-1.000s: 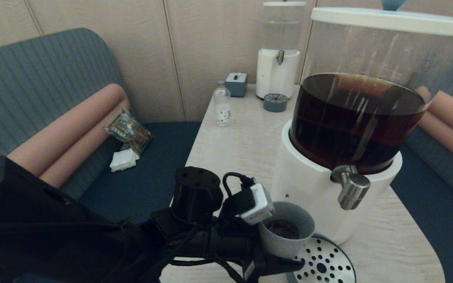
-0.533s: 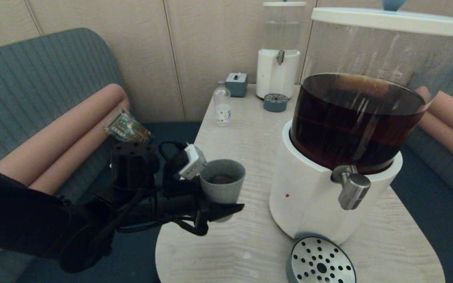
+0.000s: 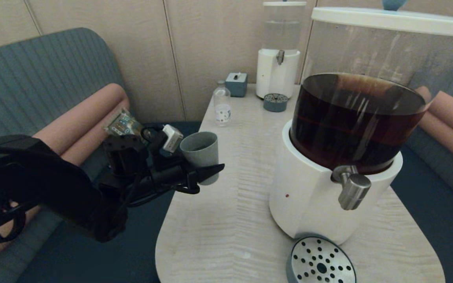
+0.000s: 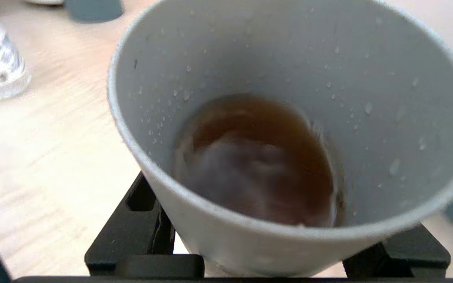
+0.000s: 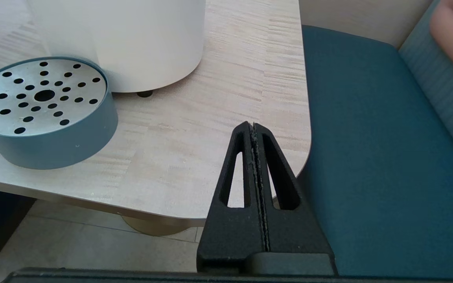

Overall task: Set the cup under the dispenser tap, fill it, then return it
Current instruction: Place the cup next to the water dispenser

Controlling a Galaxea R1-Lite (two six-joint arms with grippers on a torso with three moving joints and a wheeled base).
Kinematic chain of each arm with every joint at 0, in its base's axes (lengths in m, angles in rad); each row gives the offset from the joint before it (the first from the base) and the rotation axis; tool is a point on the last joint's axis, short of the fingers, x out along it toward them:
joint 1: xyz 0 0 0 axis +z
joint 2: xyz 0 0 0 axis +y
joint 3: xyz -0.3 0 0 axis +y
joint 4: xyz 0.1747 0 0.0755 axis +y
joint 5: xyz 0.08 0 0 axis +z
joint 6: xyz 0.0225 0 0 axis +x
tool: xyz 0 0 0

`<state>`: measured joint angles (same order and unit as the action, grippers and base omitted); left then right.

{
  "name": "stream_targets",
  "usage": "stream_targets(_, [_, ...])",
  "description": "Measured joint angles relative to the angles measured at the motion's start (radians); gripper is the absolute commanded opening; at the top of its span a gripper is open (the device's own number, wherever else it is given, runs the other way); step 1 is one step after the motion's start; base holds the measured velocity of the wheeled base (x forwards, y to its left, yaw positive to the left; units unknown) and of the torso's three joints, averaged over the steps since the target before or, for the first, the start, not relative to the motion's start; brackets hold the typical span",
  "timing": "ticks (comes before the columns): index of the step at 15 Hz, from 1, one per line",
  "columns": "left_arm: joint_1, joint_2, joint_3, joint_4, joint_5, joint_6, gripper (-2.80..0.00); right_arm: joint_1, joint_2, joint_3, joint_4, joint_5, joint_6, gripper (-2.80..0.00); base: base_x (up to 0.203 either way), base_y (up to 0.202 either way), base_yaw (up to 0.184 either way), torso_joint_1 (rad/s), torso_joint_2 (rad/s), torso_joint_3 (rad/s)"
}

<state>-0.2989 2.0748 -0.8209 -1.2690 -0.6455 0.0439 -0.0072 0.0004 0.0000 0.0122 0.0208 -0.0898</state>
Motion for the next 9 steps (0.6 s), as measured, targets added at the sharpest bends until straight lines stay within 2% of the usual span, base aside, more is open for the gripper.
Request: stream_targets(9, [0.044,0.18,-0.091,-0.032,0.001,0.0,-2.8,0.0,0.0,0.0,0.0,0.0,0.0,-2.8,0.0,0.0,0.0,0.0,0.0,0.0])
